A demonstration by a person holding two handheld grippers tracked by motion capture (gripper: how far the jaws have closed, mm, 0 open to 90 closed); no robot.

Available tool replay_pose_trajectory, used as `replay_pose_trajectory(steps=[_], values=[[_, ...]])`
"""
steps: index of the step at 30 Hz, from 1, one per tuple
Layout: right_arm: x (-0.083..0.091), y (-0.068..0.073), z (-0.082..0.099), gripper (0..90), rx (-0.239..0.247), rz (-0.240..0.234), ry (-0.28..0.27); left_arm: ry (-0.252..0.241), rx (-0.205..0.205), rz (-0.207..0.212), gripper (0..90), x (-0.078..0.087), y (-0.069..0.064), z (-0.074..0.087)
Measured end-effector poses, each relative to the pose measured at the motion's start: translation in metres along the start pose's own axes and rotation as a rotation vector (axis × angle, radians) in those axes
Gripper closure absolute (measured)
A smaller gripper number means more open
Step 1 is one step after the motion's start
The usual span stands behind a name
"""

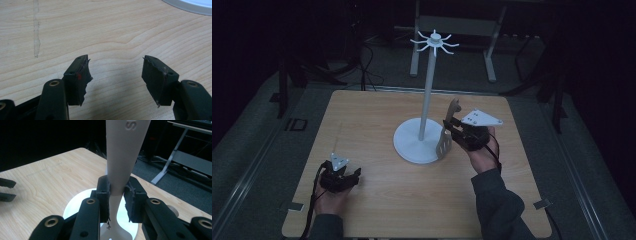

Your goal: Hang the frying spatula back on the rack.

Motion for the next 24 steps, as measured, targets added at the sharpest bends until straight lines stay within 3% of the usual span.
replay_pose_trajectory(steps=[24], values=[[0.008, -0.007, -0.030, 75.1, -0.015, 0.020, -0.057, -0.003, 0.004, -0.002, 38.7, 0.000, 0.000, 0.000]])
Point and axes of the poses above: each handheld gripper's, and its own axes: x roughly backward along the jaws, z roughly out of its underside, y roughly to its left, the point moved 10 cm from there along -x, roughly forward along the jaws, and after that the axes turned 8 degrees about -z, right-handed, at the moved point
